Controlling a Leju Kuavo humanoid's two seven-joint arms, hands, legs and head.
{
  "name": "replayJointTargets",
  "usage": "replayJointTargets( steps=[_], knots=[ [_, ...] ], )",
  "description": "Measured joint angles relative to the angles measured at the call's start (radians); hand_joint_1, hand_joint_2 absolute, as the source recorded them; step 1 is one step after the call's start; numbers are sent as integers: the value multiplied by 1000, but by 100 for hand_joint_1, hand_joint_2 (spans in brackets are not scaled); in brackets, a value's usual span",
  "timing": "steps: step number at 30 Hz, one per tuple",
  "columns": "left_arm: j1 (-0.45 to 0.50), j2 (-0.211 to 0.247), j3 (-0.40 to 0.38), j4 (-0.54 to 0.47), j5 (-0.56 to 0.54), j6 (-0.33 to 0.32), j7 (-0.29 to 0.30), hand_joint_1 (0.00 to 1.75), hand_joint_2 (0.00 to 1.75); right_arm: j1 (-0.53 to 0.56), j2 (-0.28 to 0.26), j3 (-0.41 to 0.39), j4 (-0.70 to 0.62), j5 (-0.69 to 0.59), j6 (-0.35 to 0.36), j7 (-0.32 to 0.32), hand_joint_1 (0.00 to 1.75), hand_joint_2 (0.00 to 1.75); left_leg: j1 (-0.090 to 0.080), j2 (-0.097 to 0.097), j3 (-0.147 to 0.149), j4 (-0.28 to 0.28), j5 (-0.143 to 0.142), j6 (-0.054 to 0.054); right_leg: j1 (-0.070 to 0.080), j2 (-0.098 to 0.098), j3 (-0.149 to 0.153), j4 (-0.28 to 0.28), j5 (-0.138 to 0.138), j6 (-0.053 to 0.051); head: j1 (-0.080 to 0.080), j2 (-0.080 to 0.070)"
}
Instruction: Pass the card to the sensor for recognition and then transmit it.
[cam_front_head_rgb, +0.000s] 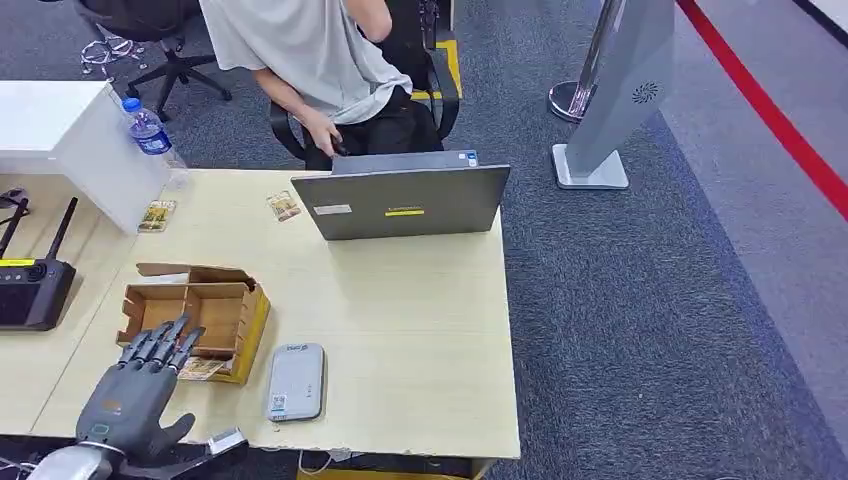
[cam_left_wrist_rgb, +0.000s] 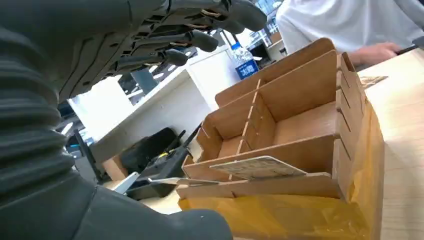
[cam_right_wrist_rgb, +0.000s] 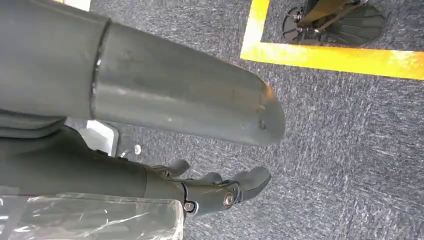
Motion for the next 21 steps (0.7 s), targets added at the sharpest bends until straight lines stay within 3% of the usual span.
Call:
replayJointTargets(
  steps=[11,21],
  knots=[
    [-29,-61,20,76,-20,10,-15,0,175,-1,0,14,-2,3,0,-5,0,0,0,0,0,0,0,0,0,0,0,0,0,0,0,0],
    [-70,-101,43,152,-64,114,-103,0,175,-1,0,17,-2,17,-5,-19,0,0,0,0,0,0,0,0,0,0,0,0,0,0,0,0]
  ],
)
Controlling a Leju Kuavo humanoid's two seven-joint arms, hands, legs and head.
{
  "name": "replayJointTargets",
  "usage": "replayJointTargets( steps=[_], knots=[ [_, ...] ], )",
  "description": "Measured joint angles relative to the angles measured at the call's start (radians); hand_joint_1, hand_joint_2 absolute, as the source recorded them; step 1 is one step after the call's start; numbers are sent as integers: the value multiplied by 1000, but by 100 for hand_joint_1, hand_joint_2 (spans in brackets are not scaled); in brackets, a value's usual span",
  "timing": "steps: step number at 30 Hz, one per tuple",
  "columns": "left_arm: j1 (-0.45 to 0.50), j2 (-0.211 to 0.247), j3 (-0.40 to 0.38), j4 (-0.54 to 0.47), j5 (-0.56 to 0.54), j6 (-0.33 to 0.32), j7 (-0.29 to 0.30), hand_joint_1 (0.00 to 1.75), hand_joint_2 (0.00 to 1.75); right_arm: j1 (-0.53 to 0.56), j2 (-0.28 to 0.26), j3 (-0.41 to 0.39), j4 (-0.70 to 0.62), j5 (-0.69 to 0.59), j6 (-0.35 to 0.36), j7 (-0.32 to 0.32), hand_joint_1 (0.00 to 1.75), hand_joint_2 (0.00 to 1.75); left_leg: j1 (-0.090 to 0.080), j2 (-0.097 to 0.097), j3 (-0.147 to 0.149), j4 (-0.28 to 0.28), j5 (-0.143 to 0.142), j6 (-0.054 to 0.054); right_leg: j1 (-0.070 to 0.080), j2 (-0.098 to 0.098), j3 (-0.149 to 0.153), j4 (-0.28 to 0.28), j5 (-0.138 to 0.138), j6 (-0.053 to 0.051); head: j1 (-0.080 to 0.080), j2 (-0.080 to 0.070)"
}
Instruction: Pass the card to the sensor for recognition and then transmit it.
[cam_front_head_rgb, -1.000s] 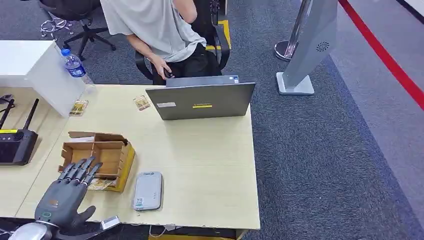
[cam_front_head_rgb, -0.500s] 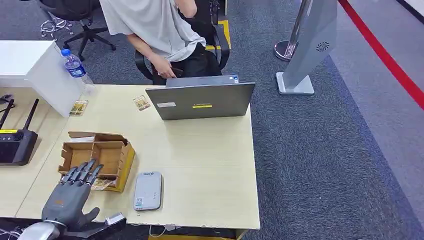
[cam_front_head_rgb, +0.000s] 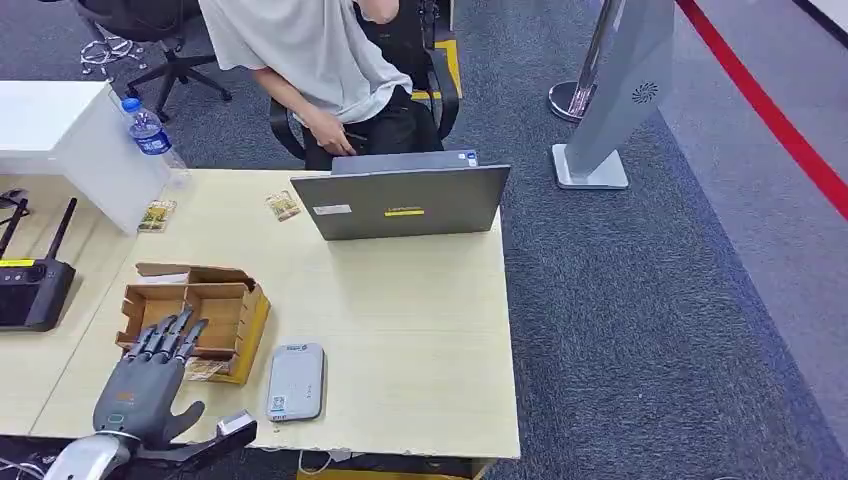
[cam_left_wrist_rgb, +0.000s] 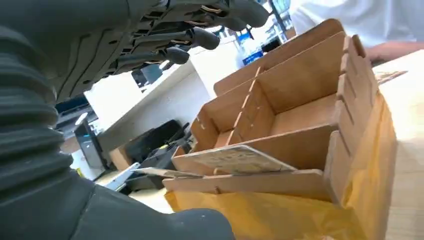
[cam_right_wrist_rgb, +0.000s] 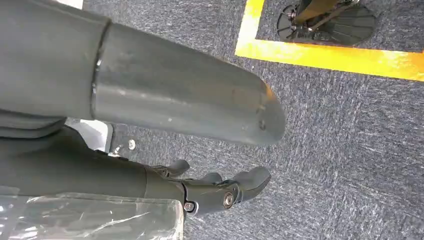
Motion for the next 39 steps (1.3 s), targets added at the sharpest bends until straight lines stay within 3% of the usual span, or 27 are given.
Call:
replayJointTargets(
  steps=[21,39],
  knots=[
    [-59,-14,53,98,-45,61,-31,0,175,-1,0,5,1,6,-7,-10,0,0,0,0,0,0,0,0,0,0,0,0,0,0,0,0],
    [-107,-16,83,208,-64,125,-111,0,175,-1,0,3,5,47,-13,-40,0,0,0,0,0,0,0,0,0,0,0,0,0,0,0,0]
  ],
)
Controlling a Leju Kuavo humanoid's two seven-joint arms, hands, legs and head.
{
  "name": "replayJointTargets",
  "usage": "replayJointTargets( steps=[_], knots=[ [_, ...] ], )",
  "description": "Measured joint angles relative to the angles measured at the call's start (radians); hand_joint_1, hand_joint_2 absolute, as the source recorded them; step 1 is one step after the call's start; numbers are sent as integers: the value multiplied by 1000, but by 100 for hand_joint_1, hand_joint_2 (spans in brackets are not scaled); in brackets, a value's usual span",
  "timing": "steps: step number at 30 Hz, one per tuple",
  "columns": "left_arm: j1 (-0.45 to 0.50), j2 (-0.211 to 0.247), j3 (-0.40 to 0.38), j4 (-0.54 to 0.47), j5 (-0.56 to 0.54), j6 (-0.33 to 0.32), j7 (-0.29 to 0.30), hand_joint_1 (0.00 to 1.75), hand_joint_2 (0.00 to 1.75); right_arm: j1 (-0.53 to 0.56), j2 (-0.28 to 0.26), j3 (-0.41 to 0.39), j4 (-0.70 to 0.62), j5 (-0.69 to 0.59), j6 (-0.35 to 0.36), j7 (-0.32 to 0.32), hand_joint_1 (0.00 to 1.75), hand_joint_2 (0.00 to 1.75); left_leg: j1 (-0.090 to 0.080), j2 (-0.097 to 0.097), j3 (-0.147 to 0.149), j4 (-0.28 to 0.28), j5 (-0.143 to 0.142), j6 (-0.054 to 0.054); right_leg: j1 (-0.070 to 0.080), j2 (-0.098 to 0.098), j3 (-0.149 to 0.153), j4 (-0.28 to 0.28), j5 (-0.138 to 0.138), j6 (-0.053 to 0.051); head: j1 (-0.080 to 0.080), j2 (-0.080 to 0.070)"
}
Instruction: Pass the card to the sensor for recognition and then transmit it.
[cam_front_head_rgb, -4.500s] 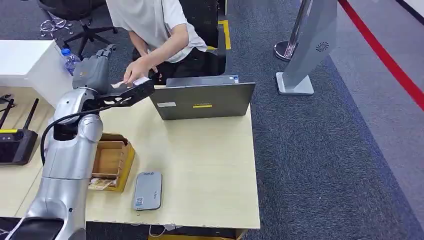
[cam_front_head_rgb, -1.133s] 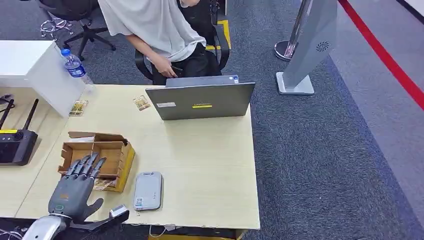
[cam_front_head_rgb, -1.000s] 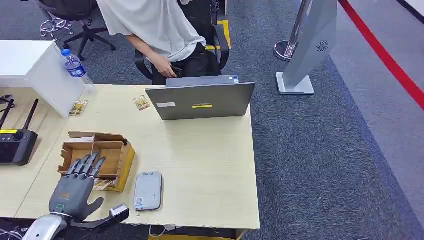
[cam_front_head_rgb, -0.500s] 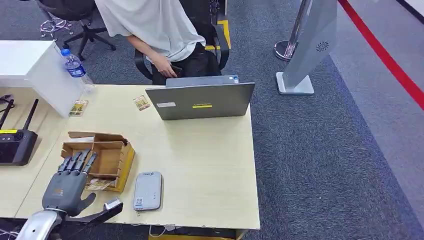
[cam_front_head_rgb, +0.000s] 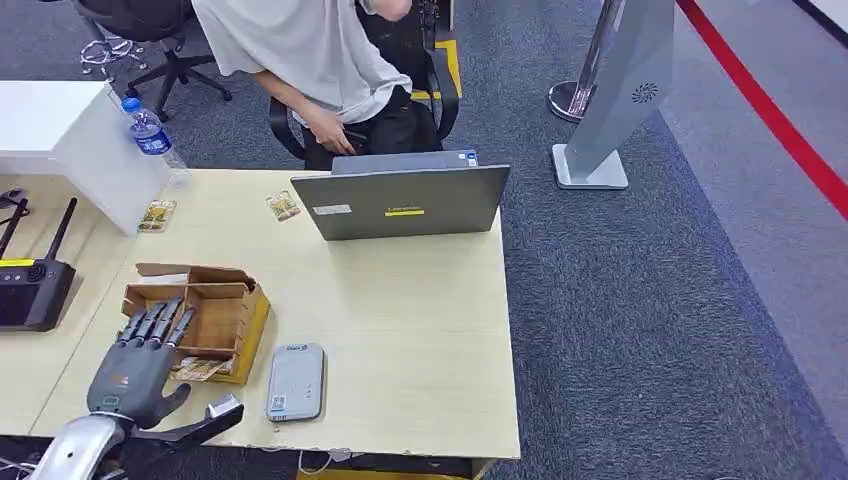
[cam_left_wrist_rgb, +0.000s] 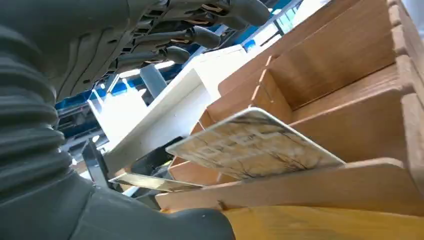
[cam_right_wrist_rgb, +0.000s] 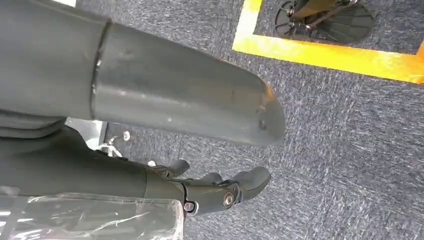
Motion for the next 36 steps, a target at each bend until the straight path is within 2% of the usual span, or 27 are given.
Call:
replayJointTargets(
  steps=[16,17,18,23,31,36],
  knots=[
    [-18,1,-1,56,10,27,-14,0,175,0,0,-5,5,10,-10,-14,0,0,0,0,0,0,0,0,0,0,0,0,0,0,0,0],
    [-19,1,-1,57,12,31,-18,103,175,0,0,-5,6,10,-11,-14,0,0,0,0,0,0,0,0,0,0,0,0,0,0,0,0],
    [-20,1,-2,58,14,35,-19,175,175,0,0,-5,6,10,-11,-16,0,0,0,0,0,0,0,0,0,0,0,0,0,0,0,0],
    [-23,3,-2,67,51,60,-47,175,175,0,0,-5,8,10,-15,-18,0,0,0,0,0,0,0,0,0,0,0,0,0,0,0,0],
    [-20,21,-2,81,115,94,-134,175,175,1,0,-5,13,10,-24,-24,0,0,0,0,0,0,0,0,0,0,0,0,0,0,0,0],
    [-15,35,-3,86,135,102,-147,175,175,1,0,-5,16,10,-26,-30,0,0,0,0,0,0,0,0,0,0,0,0,0,0,0,0]
  ],
)
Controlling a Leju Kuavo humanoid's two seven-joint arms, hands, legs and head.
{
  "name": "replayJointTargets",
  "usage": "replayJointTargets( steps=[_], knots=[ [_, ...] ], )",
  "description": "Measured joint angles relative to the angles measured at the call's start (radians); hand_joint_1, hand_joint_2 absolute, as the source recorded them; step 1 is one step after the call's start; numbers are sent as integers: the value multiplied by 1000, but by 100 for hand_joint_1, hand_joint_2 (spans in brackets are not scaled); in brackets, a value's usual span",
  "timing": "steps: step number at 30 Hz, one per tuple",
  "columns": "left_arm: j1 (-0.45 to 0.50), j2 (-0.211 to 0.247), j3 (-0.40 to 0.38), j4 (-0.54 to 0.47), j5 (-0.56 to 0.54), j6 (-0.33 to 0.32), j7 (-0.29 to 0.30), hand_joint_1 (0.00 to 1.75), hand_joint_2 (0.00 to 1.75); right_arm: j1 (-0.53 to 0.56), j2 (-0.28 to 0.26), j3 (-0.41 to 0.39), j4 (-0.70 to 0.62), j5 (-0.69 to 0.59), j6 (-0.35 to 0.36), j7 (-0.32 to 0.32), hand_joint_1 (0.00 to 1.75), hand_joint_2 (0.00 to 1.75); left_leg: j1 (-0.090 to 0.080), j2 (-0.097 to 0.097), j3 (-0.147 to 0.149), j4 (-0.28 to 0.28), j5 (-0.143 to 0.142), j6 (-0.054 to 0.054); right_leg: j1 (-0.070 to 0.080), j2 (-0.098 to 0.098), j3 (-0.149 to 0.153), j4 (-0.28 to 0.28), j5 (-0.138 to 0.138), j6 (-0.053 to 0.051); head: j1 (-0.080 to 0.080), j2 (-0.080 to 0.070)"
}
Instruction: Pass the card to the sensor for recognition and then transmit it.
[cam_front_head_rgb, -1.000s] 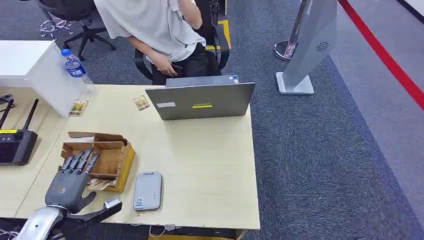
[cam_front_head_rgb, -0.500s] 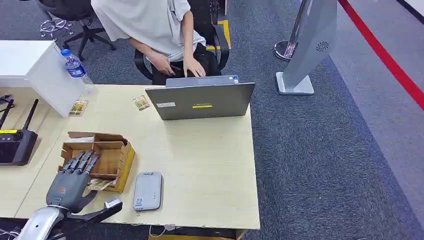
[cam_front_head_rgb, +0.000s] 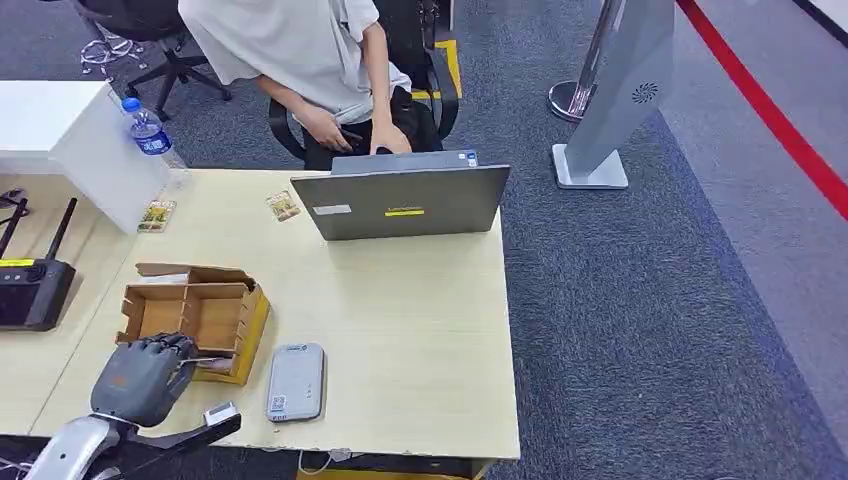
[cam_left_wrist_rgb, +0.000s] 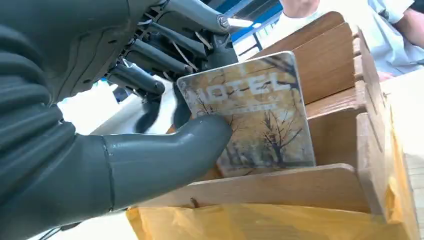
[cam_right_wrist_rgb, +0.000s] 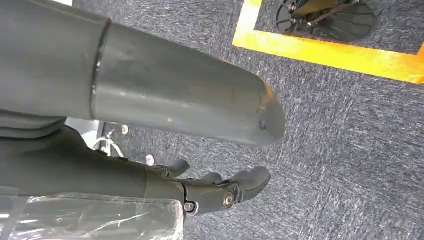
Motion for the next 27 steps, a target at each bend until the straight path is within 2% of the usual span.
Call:
replayJointTargets(
  steps=[9,13,17,20,27],
  knots=[
    [6,8,0,0,18,8,0,175,175,0,0,0,5,0,0,-2,0,0,0,0,0,0,0,0,0,0,0,0,0,0,0,0],
    [20,8,0,-40,18,9,0,175,175,1,0,0,5,0,0,0,0,0,0,0,0,0,0,0,0,0,0,0,0,0,0,0],
    [39,14,-2,-139,33,-13,0,175,175,1,0,-1,5,-1,1,6,0,0,0,0,0,0,0,0,0,0,0,0,0,0,0,0],
    [45,35,-18,-248,39,-33,4,175,175,1,0,-1,5,-4,2,13,0,0,0,0,0,0,0,0,0,0,0,0,0,0,0,0],
    [24,79,-41,-423,72,-50,7,175,175,1,0,-3,6,-6,-2,18,0,0,0,0,0,0,1,0,0,0,0,0,0,0,0,0]
  ],
)
